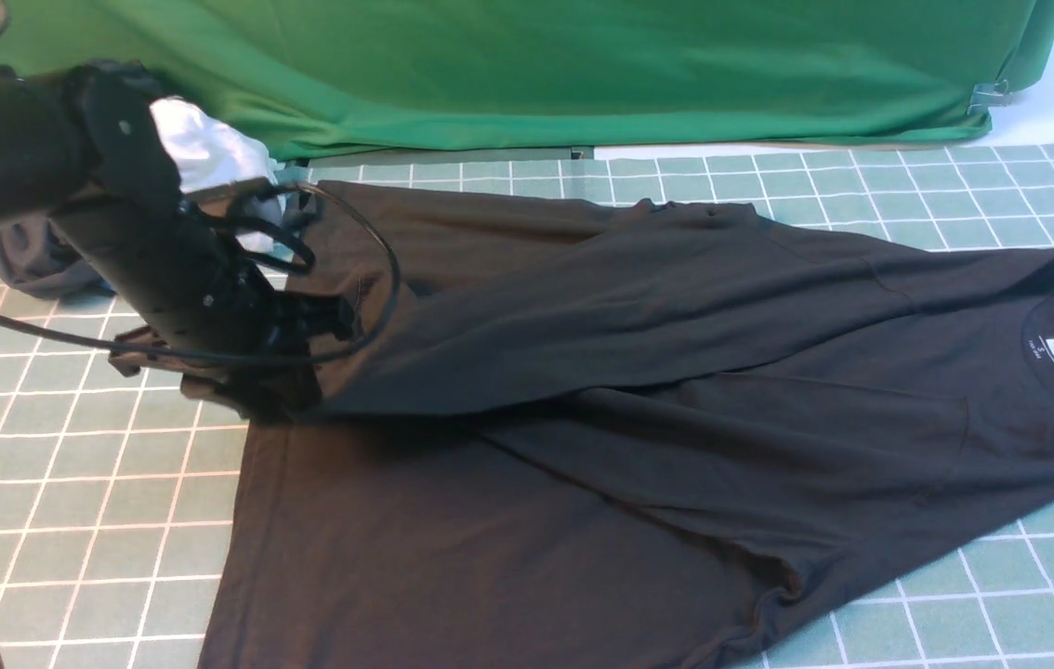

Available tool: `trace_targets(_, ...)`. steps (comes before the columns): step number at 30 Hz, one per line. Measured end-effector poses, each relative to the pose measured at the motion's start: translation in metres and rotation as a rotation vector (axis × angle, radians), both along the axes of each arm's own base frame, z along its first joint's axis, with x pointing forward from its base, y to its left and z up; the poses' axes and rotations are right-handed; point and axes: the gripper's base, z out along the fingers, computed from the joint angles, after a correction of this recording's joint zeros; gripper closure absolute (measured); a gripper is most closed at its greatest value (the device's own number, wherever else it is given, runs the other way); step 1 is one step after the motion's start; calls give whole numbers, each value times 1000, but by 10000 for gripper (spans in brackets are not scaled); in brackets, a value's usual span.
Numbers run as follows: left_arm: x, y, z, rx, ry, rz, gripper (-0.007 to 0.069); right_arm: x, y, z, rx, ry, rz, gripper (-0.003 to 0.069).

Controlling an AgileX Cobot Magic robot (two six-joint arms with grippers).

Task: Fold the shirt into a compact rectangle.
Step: 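Fold the left side of the dark shirt inward over its body with the left gripper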

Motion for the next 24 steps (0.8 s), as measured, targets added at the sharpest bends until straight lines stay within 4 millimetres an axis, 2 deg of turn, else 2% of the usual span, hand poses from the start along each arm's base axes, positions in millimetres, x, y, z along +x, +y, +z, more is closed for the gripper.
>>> trace_targets(5,-14,-16,-1,49,103,-104,131,1,0,1,0,-9,-3,657)
trace_targets(8,-23,-21,-1,86,179,-123,92,1,0,1,0,-9,-3,657)
trace_targets(11,-26,-19,5,129,176,-122,90,1,0,1,0,-9,-3,657)
trace_targets(16,-27,-12,24,193,66,-98,108,1,0,1,-1,-9,-1,657)
trace_targets(24,-34,-12,27,182,114,-88,111,0,0,0,-3,-6,1,657)
